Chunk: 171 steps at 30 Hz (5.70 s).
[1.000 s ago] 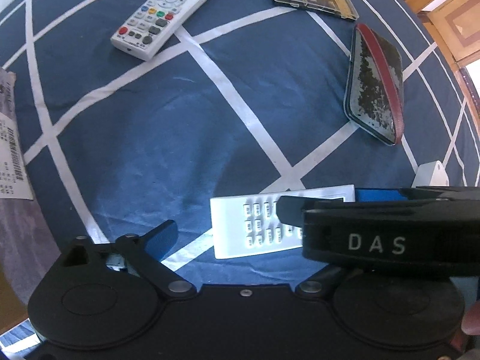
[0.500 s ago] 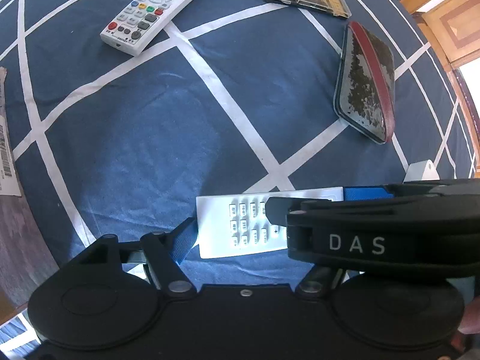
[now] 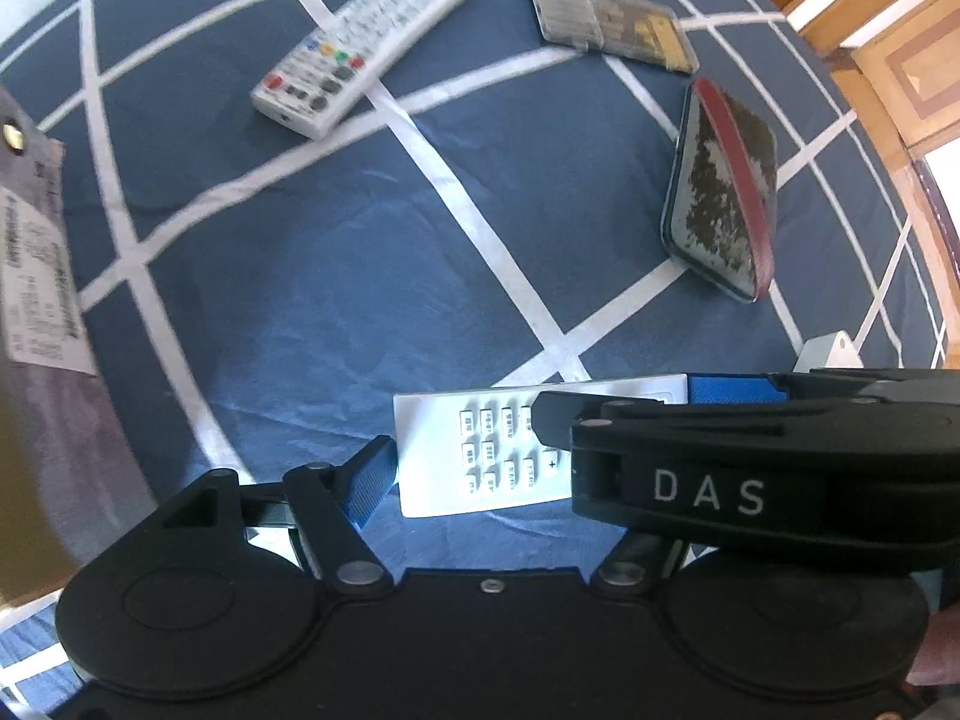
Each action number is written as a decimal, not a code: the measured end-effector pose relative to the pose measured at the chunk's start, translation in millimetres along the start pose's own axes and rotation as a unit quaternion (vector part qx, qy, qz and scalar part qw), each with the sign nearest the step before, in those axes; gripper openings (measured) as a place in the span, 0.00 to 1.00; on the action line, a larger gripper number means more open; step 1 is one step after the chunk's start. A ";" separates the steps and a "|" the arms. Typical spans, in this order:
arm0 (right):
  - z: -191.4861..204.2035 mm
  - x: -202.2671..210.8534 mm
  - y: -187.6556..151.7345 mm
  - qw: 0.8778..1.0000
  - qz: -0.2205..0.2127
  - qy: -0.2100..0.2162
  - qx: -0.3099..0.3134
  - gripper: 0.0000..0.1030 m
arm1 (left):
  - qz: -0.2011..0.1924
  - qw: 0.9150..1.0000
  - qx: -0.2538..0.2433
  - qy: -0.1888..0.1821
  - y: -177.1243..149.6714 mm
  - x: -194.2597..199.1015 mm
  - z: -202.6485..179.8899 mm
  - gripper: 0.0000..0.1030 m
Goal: Organize objects
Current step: 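Lift the second remote with the right gripper and carry it into the box, then lower the second remote beside the first one in the box, then open the right gripper and raise it out of the box, then move the right gripper over the white TV remote on the bed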
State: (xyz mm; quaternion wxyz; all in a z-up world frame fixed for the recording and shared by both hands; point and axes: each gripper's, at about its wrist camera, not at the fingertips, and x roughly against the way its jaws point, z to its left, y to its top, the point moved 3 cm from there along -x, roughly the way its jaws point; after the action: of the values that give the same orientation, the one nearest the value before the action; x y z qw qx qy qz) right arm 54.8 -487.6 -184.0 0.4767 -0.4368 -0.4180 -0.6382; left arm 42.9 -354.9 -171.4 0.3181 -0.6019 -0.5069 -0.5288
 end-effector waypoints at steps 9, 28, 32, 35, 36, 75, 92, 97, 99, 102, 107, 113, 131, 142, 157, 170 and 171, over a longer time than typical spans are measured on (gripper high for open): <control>45.5 51.1 -3.6 0.998 -0.050 0.015 0.044 0.66 | -0.065 0.997 0.029 0.023 -5.6 64.1 9.3 0.67; 190.4 110.5 -21.4 0.977 -0.095 0.072 0.179 0.66 | -0.157 0.976 0.127 0.084 -47.5 182.1 96.9 0.67; 222.3 109.2 -29.2 0.972 -0.092 0.082 0.198 0.66 | -0.163 0.971 0.145 0.095 -59.0 193.5 121.7 0.67; 246.6 105.0 -35.0 0.969 -0.088 0.090 0.211 0.66 | -0.165 0.969 0.157 0.101 -67.7 199.8 141.0 0.67; 253.7 104.0 -37.0 0.968 -0.088 0.092 0.215 0.66 | -0.164 0.968 0.161 0.103 -70.1 201.2 148.1 0.67; 381.4 -73.4 38.4 0.968 0.020 0.088 0.236 0.66 | -0.079 0.968 0.221 0.092 -14.4 111.8 337.0 0.67; 383.3 -115.2 49.3 0.972 0.032 0.076 0.218 0.66 | -0.066 0.971 0.218 0.077 -7.2 83.3 358.3 0.67; 384.5 -120.0 50.6 0.973 0.034 0.074 0.216 0.67 | -0.065 0.971 0.219 0.075 -7.6 80.8 360.4 0.67; 383.5 -121.8 50.6 0.973 0.035 0.072 0.216 0.67 | -0.064 0.971 0.219 0.074 -7.8 79.3 361.1 0.67; 382.5 -122.1 50.0 0.973 0.033 0.072 0.216 0.67 | -0.066 0.971 0.219 0.075 -7.0 78.8 361.0 0.67; 381.4 -118.8 51.6 0.973 0.029 0.073 0.216 0.67 | -0.070 0.968 0.229 0.077 -7.6 81.6 361.7 0.71; 378.3 -109.2 52.7 0.974 0.022 0.072 0.213 0.68 | -0.076 0.963 0.241 0.091 -14.7 95.0 361.5 0.75; 358.3 -8.3 27.7 0.969 -0.040 0.089 0.225 0.92 | -0.123 0.958 0.229 0.123 -49.3 169.8 290.0 0.93; 308.0 72.6 -5.8 0.970 -0.087 0.082 0.212 1.00 | -0.158 0.957 0.202 0.134 -84.4 211.8 221.1 1.00; 205.6 152.8 -25.9 0.973 -0.134 0.045 0.184 1.00 | -0.174 0.960 0.165 0.143 -93.8 220.2 125.9 1.00; 108.7 180.2 21.9 0.970 -0.128 0.038 0.203 1.00 | -0.174 0.948 0.207 0.168 -55.4 187.3 51.2 1.00; 102.3 180.9 26.2 0.969 -0.126 0.039 0.207 1.00 | -0.174 0.946 0.215 0.169 -51.6 183.8 46.3 1.00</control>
State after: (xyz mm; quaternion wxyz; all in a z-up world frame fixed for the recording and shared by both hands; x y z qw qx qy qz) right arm 66.9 -439.6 19.5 0.4882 -0.2470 -0.5742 -0.6091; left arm -4.8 -247.4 -14.1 0.4239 -0.3238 -0.6443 -0.5481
